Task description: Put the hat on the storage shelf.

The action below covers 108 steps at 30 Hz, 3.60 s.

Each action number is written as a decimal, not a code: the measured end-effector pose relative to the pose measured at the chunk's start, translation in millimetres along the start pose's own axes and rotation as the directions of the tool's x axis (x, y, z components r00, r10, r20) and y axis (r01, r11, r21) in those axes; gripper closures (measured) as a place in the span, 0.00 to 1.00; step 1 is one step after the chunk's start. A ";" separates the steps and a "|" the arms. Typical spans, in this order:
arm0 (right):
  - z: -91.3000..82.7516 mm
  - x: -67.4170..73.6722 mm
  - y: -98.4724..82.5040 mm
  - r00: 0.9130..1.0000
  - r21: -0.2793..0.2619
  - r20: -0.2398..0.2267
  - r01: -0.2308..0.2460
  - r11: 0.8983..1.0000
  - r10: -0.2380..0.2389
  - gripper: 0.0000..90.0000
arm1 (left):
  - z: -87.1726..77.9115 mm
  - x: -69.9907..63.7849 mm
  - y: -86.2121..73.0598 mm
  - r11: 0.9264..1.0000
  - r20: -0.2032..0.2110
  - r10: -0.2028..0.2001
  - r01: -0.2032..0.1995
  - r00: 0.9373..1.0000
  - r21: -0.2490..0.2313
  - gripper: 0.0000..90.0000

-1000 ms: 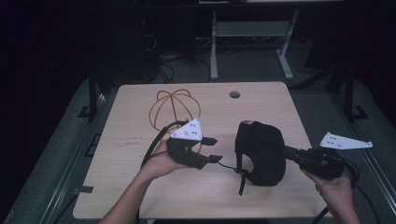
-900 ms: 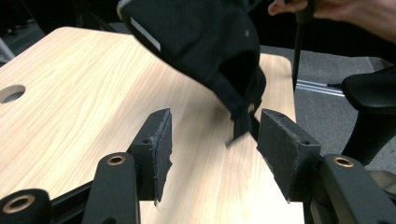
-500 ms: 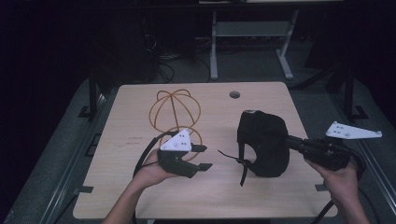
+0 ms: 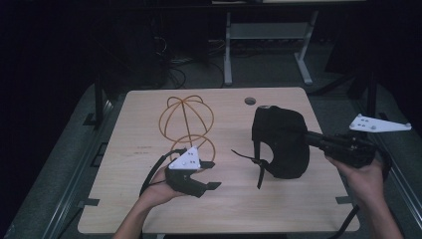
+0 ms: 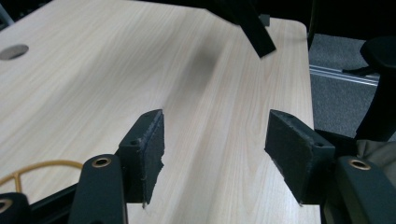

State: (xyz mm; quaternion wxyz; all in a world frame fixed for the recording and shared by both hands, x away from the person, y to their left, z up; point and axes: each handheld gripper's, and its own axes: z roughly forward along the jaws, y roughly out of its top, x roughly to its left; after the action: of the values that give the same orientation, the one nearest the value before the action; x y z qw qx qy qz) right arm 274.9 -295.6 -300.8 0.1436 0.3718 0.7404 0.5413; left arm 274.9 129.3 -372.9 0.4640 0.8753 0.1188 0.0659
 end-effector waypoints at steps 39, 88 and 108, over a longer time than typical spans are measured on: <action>86.8 42.8 125.8 0.985 0.018 -0.140 0.110 0.994 -0.106 0.90 | 29.8 -17.8 -28.1 0.993 0.039 0.047 -0.051 0.998 0.110 0.31; 232.3 122.9 192.1 0.949 0.173 -0.262 0.228 0.958 -0.178 0.90 | 24.7 -14.7 -30.1 0.992 0.056 0.071 -0.076 0.996 0.096 0.31; 240.0 105.7 177.1 0.967 0.198 -0.234 0.153 0.968 -0.105 0.51 | 24.9 -17.4 -31.6 0.992 0.062 0.072 -0.078 0.995 0.096 0.31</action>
State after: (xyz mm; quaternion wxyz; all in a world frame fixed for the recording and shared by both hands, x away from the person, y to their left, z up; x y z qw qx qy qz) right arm 420.3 -29.9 -209.3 0.0543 0.2734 0.8284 0.4858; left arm 259.2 121.8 -413.1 0.4209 0.9025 0.0753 0.0519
